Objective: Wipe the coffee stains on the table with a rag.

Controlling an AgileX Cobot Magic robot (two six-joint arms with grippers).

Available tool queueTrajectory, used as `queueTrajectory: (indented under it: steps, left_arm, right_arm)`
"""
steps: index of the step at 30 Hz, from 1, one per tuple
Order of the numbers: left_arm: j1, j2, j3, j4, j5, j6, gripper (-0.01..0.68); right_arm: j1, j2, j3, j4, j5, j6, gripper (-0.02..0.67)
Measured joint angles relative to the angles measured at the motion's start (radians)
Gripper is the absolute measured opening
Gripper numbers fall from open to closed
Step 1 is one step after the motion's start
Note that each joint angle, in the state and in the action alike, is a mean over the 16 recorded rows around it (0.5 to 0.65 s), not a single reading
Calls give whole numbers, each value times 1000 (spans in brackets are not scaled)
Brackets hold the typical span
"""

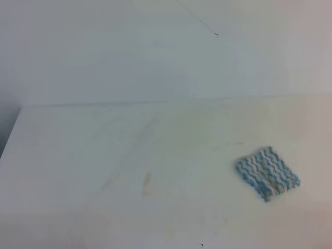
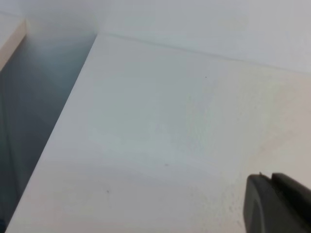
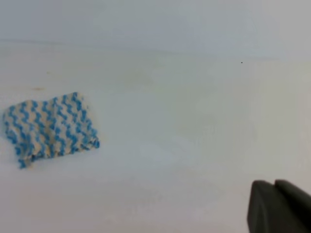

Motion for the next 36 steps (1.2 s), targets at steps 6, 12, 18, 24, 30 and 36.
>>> queueTrajectory:
  steps: [6, 12, 18, 24, 30, 36]
  left_arm:
    - [0, 0, 0, 0, 0, 0, 1]
    - [0, 0, 0, 0, 0, 0, 1]
    - [0, 0, 0, 0, 0, 0, 1]
    - [0, 0, 0, 0, 0, 0, 1]
    - [0, 0, 0, 0, 0, 0, 1]
    - [0, 0, 0, 0, 0, 0, 1]
  right_arm:
    - [0, 0, 0, 0, 0, 0, -2]
    - [0, 0, 0, 0, 0, 0, -2]
    - [0, 0, 0, 0, 0, 0, -2]
    - [0, 0, 0, 0, 0, 0, -2]
    - [0, 0, 0, 0, 0, 0, -2]
    - [0, 0, 0, 0, 0, 0, -2]
